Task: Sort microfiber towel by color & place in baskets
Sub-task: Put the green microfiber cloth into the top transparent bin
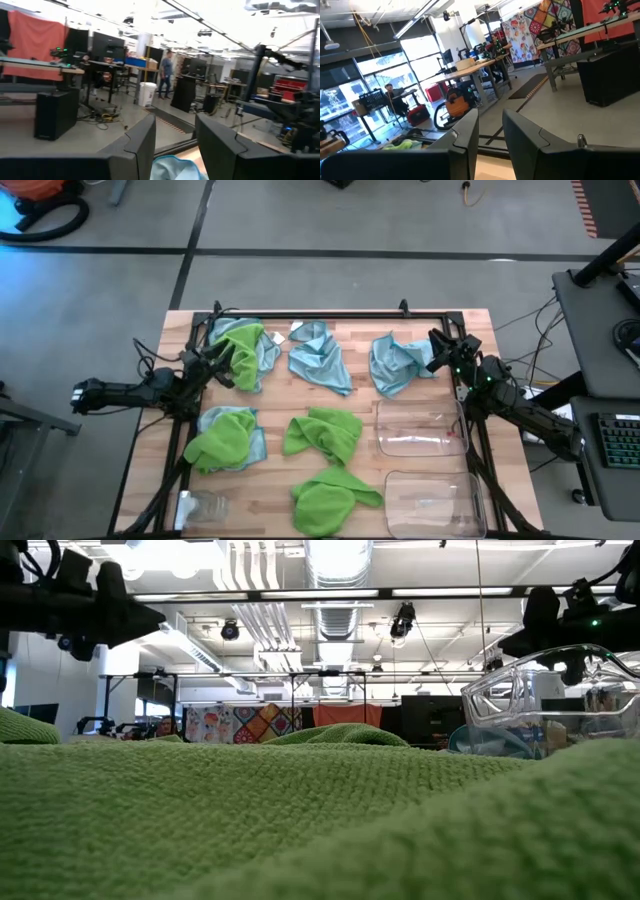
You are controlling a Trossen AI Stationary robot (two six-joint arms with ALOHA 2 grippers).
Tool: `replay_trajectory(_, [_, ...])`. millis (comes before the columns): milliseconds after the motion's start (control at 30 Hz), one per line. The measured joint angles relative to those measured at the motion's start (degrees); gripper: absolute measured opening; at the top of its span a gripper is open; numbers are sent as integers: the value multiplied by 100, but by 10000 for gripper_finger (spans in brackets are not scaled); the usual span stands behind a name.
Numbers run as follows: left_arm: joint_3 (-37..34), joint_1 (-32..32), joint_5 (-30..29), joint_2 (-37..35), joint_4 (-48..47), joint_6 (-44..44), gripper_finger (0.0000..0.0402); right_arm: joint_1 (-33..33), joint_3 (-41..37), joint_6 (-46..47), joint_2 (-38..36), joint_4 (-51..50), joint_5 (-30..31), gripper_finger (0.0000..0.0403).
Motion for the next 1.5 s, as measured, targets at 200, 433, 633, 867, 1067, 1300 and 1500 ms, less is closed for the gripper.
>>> replay_trajectory(200, [0, 1, -23, 2, -2, 0, 123, 0, 2, -336, 0, 17, 0, 82])
replay_trajectory(433, [-1, 2, -23, 0, -2, 0, 123, 0, 1, -165, 0, 31, 149, 82])
replay_trajectory(633, [0, 2, -23, 2, -2, 120, 123, 0, 1, -96, 0, 48, 149, 82])
replay_trajectory(867, [-1, 2, -23, 4, -2, 129, 123, 0, 1, 270, 0, 46, 151, 82])
replay_trajectory(1067, [1, 2, -23, 4, -1, 129, 123, 0, 1, 643, 0, 49, 140, 82])
replay_trajectory(1300, [1, 11, -21, 4, 430, 496, 123, 0, 2, 659, 0, 213, -141, 82])
replay_trajectory(1500, [563, 11, 23, 56, -223, 607, 123, 0, 287, 582, 92, -16, -719, 82])
